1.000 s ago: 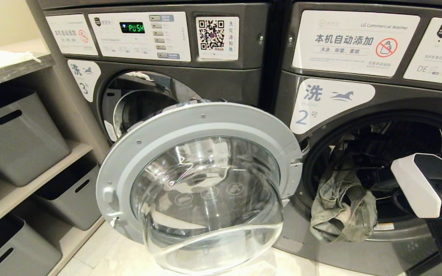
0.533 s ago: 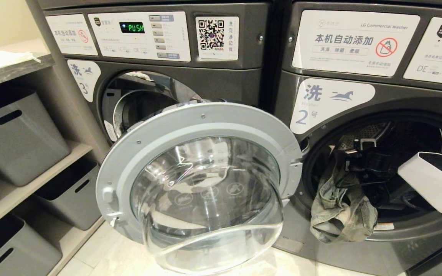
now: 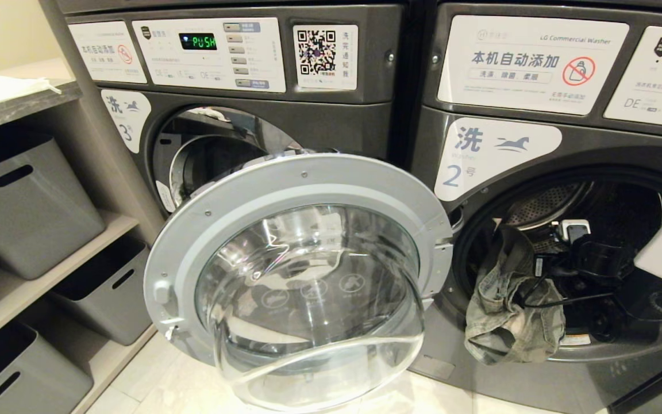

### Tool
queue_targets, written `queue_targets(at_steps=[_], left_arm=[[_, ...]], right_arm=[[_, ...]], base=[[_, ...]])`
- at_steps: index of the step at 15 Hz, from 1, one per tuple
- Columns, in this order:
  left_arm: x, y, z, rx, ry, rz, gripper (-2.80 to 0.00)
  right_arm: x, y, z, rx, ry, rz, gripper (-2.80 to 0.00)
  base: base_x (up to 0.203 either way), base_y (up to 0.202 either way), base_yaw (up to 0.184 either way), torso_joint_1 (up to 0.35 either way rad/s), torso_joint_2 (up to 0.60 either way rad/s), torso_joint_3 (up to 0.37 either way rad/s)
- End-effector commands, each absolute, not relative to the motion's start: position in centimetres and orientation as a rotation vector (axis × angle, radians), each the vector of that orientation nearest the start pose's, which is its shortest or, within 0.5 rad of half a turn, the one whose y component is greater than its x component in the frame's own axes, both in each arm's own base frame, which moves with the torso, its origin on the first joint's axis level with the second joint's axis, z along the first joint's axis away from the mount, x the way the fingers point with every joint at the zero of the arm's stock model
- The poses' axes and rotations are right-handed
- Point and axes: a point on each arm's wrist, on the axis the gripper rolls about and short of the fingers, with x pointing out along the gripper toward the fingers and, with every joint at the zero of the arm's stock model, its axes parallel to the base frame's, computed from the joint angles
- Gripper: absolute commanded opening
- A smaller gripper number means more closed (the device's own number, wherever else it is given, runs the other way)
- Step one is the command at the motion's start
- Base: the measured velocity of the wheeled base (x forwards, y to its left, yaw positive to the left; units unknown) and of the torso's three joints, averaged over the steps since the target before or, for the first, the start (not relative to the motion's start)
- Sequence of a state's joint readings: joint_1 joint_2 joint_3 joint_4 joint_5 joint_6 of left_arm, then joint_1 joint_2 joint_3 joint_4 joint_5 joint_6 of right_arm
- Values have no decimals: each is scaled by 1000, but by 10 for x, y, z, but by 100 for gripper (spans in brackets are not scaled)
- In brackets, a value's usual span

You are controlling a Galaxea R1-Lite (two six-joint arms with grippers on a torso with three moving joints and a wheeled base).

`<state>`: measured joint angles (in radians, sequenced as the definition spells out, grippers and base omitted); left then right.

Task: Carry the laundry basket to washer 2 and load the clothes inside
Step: Place the clothes into the washing machine

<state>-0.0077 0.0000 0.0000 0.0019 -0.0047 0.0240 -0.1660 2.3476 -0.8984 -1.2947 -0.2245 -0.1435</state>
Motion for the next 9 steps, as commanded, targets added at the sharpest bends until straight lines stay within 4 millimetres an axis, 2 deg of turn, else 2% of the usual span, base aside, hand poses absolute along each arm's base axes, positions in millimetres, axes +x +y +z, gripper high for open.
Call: queue_targets(at_steps=[1,6,9], left_arm=[[-23,0,75,25,3,-12,-280],[-23,0,75,26,3,-12,-280],[-23,0,75,26,3,-12,-280]], right_arm=[[371,-67,59,-136,163,-368,-280],[301,-54,54,-132,286,-320,-280],[255,-46,66,-136,315,-312,-280]], base=[[0,0,0,0,0,0],[0,0,0,0,0,0],[0,0,0,0,0,0]])
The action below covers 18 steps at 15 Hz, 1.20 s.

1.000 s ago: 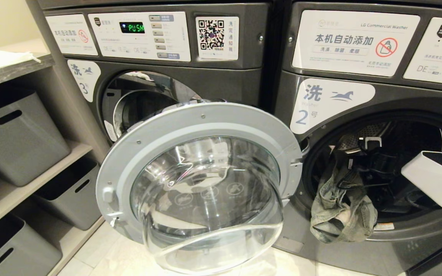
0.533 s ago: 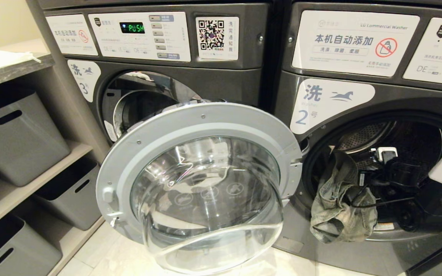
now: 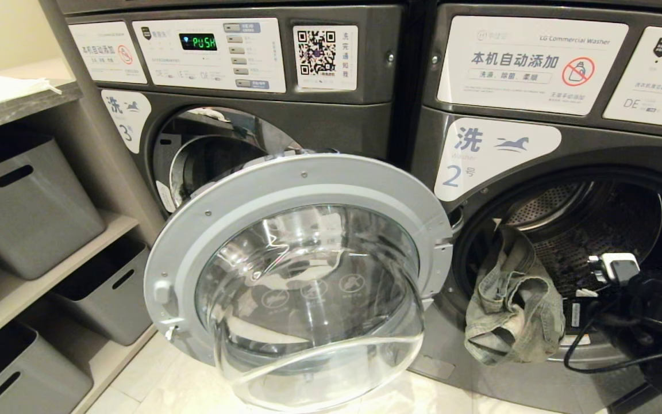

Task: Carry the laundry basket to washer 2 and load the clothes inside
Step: Place the clothes into the washing machine

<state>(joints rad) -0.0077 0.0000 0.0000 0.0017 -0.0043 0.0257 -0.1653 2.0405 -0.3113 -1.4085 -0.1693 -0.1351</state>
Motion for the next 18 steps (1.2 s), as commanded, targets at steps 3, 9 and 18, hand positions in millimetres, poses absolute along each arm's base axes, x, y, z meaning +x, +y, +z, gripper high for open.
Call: queue_targets(at_steps=[3,9,18], left_arm=[[-23,0,75,28,3,-12,-280],[-23,0,75,48,6,-15,-280],[-23,0,75,48,6,-15,-280]], right_arm=[[217,-39,57,-128,418,-283,-280],[223,-39,22,-26,559,-274,-280],[264,-46,-1,-7,531,-278,0]], base=[[0,0,0,0,0,0],[0,0,0,0,0,0],[0,0,0,0,0,0]])
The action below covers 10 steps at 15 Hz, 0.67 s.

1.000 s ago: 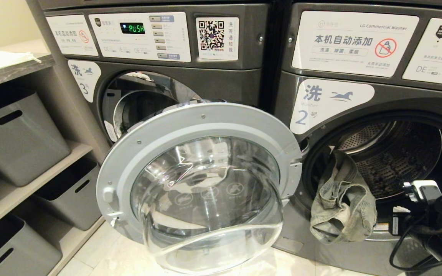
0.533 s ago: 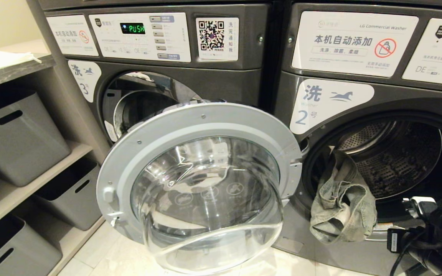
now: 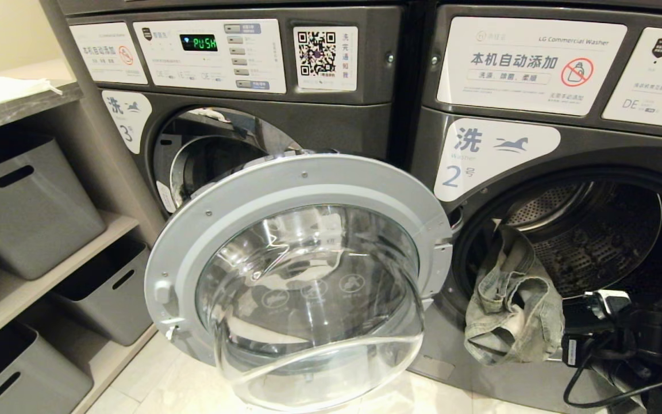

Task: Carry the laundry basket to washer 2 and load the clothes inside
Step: Place the clothes into the washing machine

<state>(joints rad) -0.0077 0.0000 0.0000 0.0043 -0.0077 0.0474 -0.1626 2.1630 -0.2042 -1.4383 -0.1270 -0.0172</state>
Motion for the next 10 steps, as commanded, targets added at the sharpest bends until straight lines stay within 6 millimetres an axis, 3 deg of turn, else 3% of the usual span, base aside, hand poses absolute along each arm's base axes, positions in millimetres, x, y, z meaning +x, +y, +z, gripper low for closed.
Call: queue_targets(at_steps=[1,7,10], left_arm=[[-23,0,75,48,6,-15,-280],[-23,0,75,48,4,-15,-280],[-23,0,75,49,4,-15,-280]], right_arm=[[269,-47,-1,-6,520,-279,0],[259,-37,-14,83,586,-242,0],[262,-31,-30,124,625,-206,0]], base=[[0,0,0,0,0,0],[0,0,0,0,0,0],[0,0,0,0,0,0]])
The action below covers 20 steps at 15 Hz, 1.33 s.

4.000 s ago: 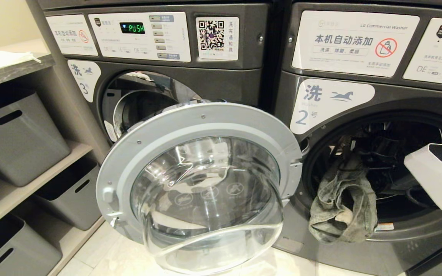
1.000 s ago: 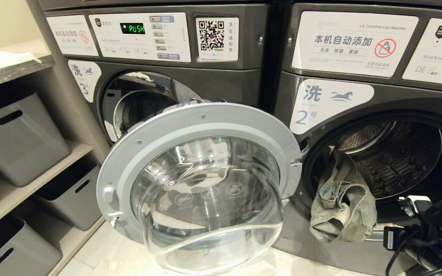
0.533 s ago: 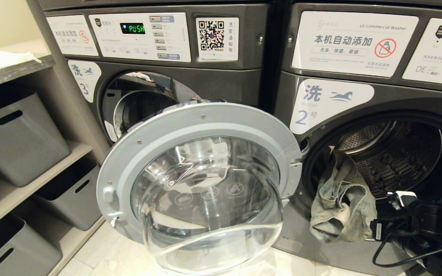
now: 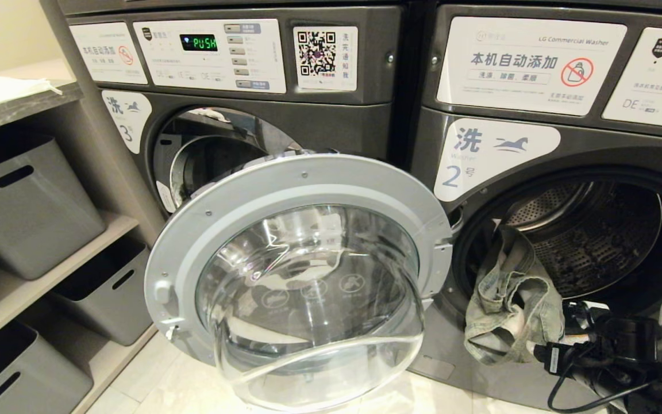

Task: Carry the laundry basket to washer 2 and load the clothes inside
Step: Place the clothes into the washing machine

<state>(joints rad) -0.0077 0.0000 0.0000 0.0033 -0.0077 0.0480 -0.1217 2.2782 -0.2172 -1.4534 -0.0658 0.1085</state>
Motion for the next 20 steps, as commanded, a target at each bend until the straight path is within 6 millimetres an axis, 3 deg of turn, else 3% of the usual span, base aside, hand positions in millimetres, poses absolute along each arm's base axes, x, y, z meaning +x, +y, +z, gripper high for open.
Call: queue_targets(at_steps=[1,4,9,10,15,20], left_arm=[[-23,0,75,49,6,-15,-280],[-23,0,75,49,6,-15,-280],[-23,0,75,49,4,-15,-280],[-23,0,75,49,5,-15,-280],[-23,0,75,49,6,-17,-280],[-23,0,75,49,6,-17,-280]], right_arm=[[265,-30,-38,128,630,-195,0],[274,-30,-70,128,676,-188,0],[309,-33,-93,128,601,-175,0],[314,-32,-95,126,590,-168,-280],[315,-26,-93,122,584,-155,-280],[338,-28,-59,116,429,-149,-280]], base=[[0,0,0,0,0,0],[0,0,0,0,0,0],[0,0,0,0,0,0],[0,0,0,0,0,0],[0,0,0,0,0,0],[0,0,0,0,0,0]])
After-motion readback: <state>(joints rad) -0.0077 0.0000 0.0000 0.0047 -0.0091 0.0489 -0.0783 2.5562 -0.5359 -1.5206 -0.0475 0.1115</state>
